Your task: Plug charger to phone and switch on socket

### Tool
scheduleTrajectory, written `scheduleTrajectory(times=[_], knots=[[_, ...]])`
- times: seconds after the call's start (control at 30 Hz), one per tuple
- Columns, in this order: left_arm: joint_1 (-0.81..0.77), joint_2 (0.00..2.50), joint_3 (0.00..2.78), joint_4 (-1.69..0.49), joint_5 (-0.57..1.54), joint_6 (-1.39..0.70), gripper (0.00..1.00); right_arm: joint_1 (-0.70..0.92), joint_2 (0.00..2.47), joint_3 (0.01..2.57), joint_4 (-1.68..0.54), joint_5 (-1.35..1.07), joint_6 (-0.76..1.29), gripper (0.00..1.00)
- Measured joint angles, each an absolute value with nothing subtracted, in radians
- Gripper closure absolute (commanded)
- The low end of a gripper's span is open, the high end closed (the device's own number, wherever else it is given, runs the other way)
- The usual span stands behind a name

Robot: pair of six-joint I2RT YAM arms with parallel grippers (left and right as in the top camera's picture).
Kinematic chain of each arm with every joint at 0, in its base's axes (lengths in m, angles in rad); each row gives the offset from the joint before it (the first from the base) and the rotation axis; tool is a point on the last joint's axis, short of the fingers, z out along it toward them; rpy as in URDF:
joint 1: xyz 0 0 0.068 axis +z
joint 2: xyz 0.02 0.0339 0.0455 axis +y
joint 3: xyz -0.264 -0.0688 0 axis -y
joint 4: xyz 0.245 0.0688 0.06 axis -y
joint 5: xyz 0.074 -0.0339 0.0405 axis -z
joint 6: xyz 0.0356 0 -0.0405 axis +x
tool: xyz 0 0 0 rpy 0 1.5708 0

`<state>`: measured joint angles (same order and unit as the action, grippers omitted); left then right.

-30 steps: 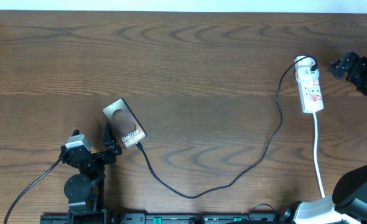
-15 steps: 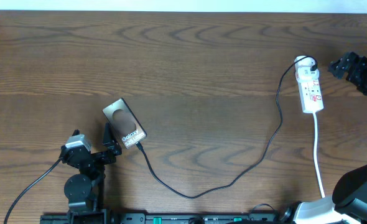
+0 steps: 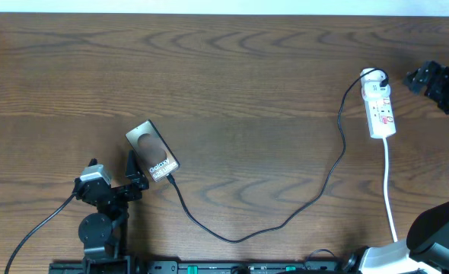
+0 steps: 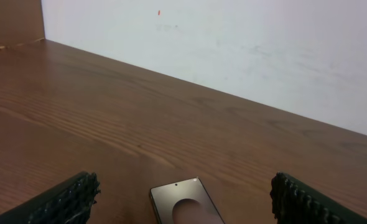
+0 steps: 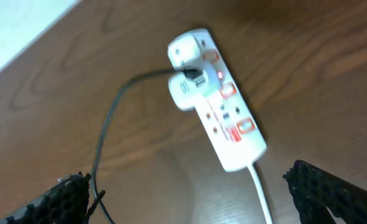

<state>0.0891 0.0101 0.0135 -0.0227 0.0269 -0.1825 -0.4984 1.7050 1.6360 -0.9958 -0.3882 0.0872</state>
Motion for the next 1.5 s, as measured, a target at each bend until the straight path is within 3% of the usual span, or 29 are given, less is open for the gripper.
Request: scheduleTrajectory(times=[0.1, 0.33, 0.57, 0.77, 1.2, 1.5], knots=[[0.089, 0.01, 0.014, -0.023, 0.027, -0.183, 0.09, -0.461, 1.703, 1.602, -0.913, -0.386, 0.127, 0.01], [0.089, 0.01, 0.017, -0.027, 0.027, -0.183, 0.09, -0.223, 1.622, 1.259, -0.389, -0.344, 0.187, 0.01], [0.089, 0.01, 0.018, -0.028, 0.027, -0.183, 0.09, 0.057, 1.413, 0.874, -0.019, -0.109, 0.199, 0.01], [0.089, 0.01, 0.019, -0.029, 0.027, -0.183, 0.09, 0.203, 1.16, 0.58, 0.209, 0.098, 0.2, 0.01], [0.089, 0.01, 0.019, -0.03, 0.027, -0.183, 0.09, 0.202, 0.548, 0.056, 0.295, 0.177, 0.205, 0.01], [0.089, 0.01, 0.02, -0.03, 0.028, -0.183, 0.09, 0.199, 0.227, 0.007, -0.025, 0.179, 0.22, 0.01]])
